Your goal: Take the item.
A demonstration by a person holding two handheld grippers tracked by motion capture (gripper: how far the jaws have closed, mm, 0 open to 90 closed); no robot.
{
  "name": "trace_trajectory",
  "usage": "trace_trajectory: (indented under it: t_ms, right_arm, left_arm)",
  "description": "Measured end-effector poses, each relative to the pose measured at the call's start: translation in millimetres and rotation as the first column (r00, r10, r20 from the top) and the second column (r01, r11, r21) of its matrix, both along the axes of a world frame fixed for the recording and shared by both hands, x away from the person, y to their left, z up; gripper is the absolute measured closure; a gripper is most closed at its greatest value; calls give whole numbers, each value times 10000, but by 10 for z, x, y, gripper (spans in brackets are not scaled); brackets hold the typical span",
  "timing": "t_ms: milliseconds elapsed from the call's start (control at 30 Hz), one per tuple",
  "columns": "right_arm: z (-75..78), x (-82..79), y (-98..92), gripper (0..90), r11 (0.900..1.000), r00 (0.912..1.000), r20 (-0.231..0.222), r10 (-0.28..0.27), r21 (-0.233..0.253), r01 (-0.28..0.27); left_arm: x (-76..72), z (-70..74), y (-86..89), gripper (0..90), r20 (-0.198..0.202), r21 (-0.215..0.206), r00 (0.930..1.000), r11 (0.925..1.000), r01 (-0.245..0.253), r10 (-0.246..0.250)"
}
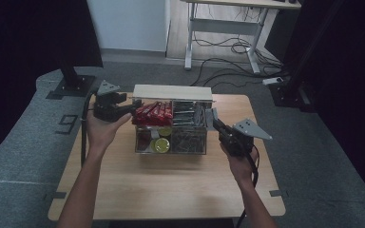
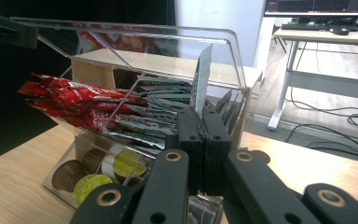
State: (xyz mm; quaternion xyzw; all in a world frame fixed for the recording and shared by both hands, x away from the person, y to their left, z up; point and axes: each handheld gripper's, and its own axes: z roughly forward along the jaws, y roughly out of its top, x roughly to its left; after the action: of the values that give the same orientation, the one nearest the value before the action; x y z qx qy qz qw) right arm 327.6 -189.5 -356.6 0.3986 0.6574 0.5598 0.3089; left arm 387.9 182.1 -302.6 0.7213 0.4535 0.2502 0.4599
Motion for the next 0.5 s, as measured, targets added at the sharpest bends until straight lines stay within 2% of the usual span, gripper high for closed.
trace_trajectory:
  t_ms: [500]
  right_arm:
    - [-91,-155,-209,886,9998,9998,-58,-197,-32,197]
  left_arm:
    - [-3,0,-6,407,-10,40,10000,10000,2,-2]
